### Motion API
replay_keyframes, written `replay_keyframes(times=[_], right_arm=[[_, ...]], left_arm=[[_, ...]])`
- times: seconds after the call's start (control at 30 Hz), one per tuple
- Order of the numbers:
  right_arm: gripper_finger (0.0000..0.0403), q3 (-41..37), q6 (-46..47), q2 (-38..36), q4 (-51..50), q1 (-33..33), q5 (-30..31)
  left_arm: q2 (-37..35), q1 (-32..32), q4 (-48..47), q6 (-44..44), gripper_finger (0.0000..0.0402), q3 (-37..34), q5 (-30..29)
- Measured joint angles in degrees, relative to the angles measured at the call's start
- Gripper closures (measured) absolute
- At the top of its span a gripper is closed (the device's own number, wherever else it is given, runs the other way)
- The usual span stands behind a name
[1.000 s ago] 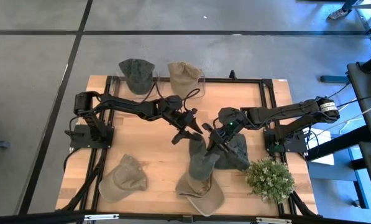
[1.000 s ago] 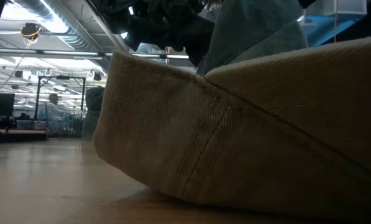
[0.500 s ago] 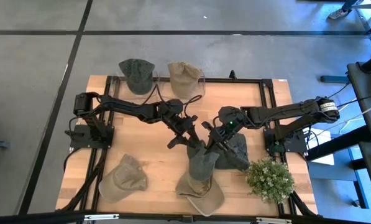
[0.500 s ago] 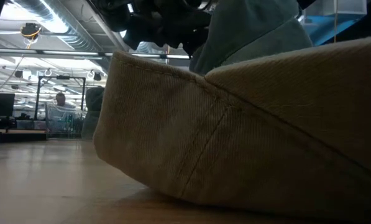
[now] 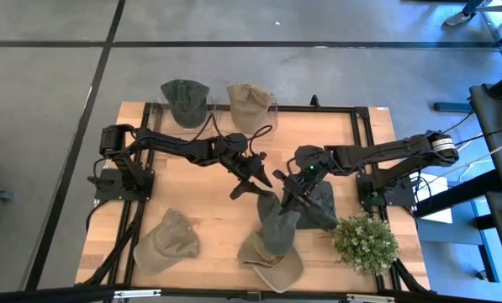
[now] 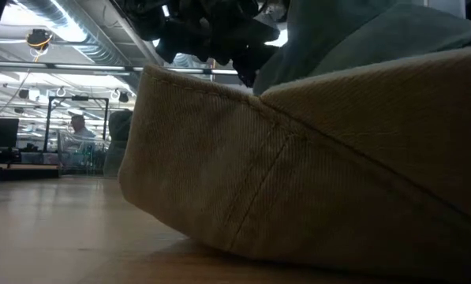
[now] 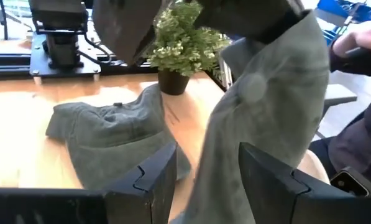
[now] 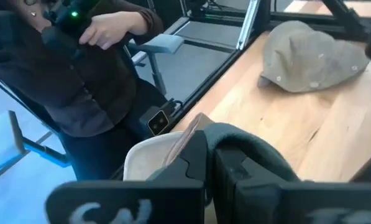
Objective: Pick & Place hat
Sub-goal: Put the left blue cap into the left transparent bin
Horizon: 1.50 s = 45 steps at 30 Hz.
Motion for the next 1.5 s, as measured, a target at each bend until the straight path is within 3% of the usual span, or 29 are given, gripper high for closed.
replay_keyframes(times=[0.63, 0.77, 0.9, 1.5], right_arm=[[0.0398, -0.02, 4.75, 3.31, 10.25, -0.61, -2.78], [0.0398, -0.02, 5.05, 3.31, 10.09, -0.63, -2.96], [0.0398, -0.02, 5.97, 3.31, 9.42, -1.41, -3.5], [0.0398, -0.02, 7.92, 3.31, 6.49, -1.49, -4.03]], left_arm=[[-0.02, -1.43, 5.55, 0.44, 0.0237, 0.0, 2.25], [-0.02, -1.85, 5.58, 1.05, 0.0237, 0.0, 3.01], [-0.02, -2.8, 5.8, 1.61, 0.0237, 0.0, 8.2], [-0.02, -2.89, 5.58, 0.75, 0.0237, 0.0, 8.81]])
